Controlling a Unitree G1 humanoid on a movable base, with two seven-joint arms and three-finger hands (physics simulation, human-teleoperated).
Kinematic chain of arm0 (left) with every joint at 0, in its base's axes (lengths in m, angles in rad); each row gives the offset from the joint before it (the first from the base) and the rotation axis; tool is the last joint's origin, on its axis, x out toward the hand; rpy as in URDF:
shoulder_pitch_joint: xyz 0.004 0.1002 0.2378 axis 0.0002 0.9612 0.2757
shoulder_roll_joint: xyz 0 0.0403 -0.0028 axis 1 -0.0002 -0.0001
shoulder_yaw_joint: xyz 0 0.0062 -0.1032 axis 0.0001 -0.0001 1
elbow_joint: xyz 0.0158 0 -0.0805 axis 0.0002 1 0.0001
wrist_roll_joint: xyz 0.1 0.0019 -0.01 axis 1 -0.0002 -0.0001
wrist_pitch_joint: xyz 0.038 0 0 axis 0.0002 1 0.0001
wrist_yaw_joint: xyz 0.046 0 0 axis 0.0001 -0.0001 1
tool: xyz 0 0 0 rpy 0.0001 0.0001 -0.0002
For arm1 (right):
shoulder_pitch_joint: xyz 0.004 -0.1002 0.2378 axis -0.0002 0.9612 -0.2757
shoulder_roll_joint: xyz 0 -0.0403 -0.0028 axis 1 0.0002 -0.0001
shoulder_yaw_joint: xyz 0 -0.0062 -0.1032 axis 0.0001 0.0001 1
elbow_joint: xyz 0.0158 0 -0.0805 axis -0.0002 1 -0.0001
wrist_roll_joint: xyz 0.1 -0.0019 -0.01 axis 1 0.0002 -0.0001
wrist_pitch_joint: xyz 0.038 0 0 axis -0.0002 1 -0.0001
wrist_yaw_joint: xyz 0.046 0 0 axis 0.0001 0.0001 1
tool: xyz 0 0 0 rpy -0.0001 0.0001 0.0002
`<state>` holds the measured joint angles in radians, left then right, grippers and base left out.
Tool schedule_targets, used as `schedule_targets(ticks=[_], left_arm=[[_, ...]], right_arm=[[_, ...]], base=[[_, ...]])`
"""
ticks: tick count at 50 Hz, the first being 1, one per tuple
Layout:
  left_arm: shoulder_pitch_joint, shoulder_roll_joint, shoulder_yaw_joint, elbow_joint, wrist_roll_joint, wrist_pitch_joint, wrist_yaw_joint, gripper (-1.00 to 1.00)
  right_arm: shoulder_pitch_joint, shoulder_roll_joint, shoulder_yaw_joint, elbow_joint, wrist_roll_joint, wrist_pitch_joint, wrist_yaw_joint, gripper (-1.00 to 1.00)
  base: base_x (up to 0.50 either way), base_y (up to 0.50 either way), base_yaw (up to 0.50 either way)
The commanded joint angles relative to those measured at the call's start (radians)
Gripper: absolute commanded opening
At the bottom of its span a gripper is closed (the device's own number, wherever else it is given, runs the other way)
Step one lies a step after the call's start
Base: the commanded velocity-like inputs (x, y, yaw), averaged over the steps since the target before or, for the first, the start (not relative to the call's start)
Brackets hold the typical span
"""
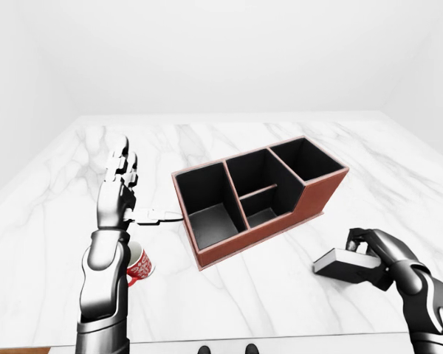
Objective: Pick up the book and place it in the back compartment of the caddy.
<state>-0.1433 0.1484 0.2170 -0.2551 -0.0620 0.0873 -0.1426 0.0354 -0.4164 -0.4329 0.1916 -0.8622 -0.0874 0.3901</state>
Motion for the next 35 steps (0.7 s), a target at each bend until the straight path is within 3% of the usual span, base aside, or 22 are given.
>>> schedule_targets(ticks=[1, 25, 35], left_arm=[[0.001, 0.000, 0.000, -0.005, 0.000, 0.000, 0.001, 0.99], [-0.001, -0.001, -0.003, 0.006, 0.003, 0.000, 0.000, 1.00], [-0.001, -0.001, -0.004, 0.006, 0.004, 0.000, 0.000, 1.00]], right_arm=[[0.006, 0.007, -0.004, -0.018, 0.015, 0.000, 0.003, -1.00], [-0.032, 0.048, -0.016, -0.265, 0.022, 0.001, 0.131, -1.00], [-0.083, 0.053, 0.016, -0.361, 0.009, 0.045, 0.190, -1.00]], base=[[0.00, 0.00, 0.00], [0.00, 0.00, 0.00], [0.00, 0.00, 0.00]])
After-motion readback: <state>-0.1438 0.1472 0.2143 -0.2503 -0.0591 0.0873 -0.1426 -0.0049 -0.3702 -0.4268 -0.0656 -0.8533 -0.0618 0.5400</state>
